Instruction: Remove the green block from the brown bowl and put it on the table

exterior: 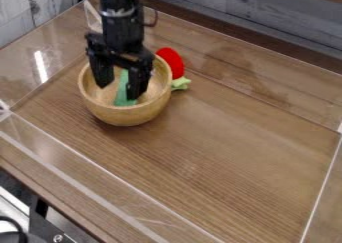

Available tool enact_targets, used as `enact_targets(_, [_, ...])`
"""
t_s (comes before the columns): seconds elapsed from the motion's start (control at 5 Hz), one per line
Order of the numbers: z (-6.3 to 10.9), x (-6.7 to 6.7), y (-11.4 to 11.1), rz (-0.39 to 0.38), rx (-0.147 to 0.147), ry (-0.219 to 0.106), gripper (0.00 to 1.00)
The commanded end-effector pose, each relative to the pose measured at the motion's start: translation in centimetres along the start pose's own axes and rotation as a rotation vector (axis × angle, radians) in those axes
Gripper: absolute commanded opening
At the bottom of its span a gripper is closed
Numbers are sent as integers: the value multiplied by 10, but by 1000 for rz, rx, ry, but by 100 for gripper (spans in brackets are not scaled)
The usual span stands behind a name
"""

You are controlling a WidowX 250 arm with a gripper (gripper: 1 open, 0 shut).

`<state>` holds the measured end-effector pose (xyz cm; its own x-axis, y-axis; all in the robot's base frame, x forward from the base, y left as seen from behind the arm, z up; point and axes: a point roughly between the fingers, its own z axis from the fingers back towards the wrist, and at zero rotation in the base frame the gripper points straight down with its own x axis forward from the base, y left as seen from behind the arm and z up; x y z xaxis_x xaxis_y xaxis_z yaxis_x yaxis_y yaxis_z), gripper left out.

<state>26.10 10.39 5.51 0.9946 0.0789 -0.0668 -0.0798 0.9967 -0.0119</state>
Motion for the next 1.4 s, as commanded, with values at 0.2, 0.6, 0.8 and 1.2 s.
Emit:
enact_targets(0.2, [-11, 9, 6, 16, 20, -42, 100])
enact_targets(0.6, [-19, 14, 7, 21, 20, -42, 100])
enact_targets(0.8, [-17, 15, 6, 23, 13, -46, 100])
enact_targets(1.2, [-2, 16, 4, 26, -8, -62, 100])
